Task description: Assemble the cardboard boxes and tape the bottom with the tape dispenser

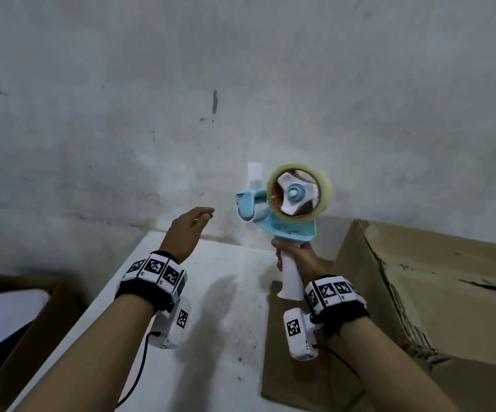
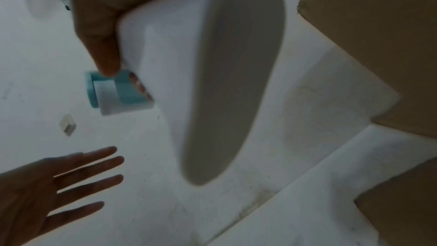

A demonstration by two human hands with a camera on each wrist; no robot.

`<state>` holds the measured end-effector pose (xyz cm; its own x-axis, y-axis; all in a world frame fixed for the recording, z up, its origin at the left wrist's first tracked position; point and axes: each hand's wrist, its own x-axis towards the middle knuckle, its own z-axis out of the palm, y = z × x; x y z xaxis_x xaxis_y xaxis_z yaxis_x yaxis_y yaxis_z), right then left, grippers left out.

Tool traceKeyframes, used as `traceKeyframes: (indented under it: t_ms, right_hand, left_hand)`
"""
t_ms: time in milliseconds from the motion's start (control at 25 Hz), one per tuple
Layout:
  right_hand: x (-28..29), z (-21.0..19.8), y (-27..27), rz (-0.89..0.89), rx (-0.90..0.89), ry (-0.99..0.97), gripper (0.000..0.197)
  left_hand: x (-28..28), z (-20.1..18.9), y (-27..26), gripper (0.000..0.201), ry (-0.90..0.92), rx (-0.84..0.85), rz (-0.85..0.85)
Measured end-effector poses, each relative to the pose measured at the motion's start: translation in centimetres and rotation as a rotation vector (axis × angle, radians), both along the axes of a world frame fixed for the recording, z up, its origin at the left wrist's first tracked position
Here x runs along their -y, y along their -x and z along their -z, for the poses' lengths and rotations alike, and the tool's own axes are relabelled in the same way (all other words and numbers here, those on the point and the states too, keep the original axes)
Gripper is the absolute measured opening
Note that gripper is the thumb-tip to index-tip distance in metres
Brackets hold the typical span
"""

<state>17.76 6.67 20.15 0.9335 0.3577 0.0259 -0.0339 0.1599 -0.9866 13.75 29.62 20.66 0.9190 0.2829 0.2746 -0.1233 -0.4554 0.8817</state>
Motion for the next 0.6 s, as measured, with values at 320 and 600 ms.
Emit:
traceKeyframes:
  t_ms: [320, 600]
  right_hand:
    - [1.1, -3.5, -0.4, -0.291, 0.033, -0.169, 0.067]
    - [1.6, -3.2, 0.5, -0.271, -0.01, -0.163, 0.066]
  left_hand:
    - [2.8, -5.2, 0.2, 0.034, 0.197, 0.067, 0.118]
    - [4.3, -6.9, 1.6, 0.033, 0.468, -0.08, 0.239]
